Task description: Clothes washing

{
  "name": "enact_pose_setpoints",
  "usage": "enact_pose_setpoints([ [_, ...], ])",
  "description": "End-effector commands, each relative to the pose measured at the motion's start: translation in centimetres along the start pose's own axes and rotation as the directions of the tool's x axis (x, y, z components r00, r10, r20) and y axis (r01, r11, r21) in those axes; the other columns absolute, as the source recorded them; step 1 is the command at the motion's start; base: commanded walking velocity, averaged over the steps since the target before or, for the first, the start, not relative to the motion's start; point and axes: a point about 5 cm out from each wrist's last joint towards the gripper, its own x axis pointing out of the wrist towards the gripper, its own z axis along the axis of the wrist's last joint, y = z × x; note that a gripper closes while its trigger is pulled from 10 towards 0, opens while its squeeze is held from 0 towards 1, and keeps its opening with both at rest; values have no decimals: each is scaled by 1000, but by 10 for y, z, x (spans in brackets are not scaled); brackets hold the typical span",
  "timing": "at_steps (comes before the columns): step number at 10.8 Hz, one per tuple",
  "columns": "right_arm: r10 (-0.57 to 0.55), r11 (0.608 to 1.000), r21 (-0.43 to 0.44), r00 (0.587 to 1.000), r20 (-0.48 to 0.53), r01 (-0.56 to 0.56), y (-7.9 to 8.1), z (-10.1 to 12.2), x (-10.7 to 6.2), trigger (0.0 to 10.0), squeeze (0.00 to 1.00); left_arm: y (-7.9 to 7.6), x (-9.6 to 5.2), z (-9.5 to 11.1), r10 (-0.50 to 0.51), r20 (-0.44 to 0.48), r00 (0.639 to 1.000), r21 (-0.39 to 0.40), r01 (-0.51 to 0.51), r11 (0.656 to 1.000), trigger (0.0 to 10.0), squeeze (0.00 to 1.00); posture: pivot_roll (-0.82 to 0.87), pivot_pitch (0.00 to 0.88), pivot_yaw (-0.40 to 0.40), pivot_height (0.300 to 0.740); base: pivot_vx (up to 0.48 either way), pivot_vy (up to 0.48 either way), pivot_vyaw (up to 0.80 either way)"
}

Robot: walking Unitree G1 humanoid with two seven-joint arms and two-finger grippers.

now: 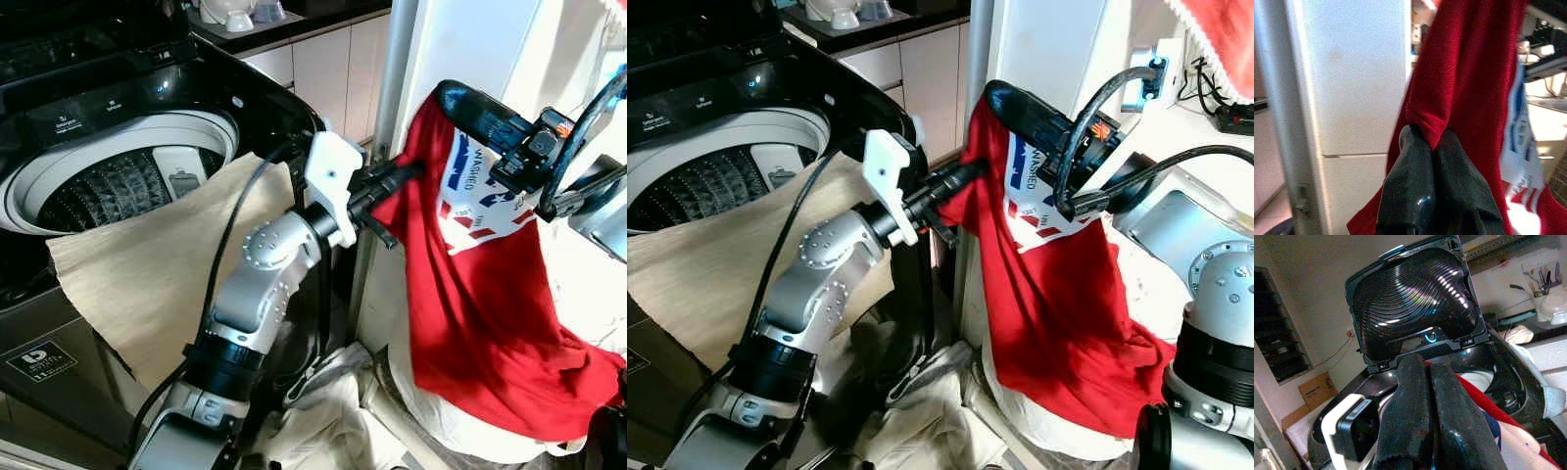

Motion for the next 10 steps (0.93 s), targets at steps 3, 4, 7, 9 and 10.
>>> enact_pose_setpoints([
  [3, 21, 999, -39, 999, 34, -20, 5, 7, 0, 10000, 1000, 30, 1, 22, 153, 85, 985, 18, -155, 988, 0, 0, -85, 0, 48, 740, 0, 0, 0],
  [4, -8, 998, -60, 999, 38, 10, 5, 8, 0, 10000, 0, 46, -1, 35, 192, 112, 975, 59, -199, 978, 0, 0, -82, 0, 47, 740, 0, 0, 0],
  [7, 35, 994, -101, 998, 55, -30, 13, 8, -2, 10000, 0, 121, -7, 153, 309, 320, 896, 375, -419, 827, 0, 0, -69, 0, 48, 740, 0, 0, 0],
  [9, 33, 994, -109, 998, 47, -28, 15, 4, -1, 10000, 0, 142, -35, 257, 367, 591, 718, 575, -695, 433, 0, 0, -65, 0, 52, 740, 0, 0, 0],
  [10, 29, 992, -126, 999, 25, -26, 17, -1, 0, 10000, 0, 154, -39, 258, 423, 519, 742, 639, -666, 385, 0, 0, -59, 0, 54, 740, 0, 0, 0],
])
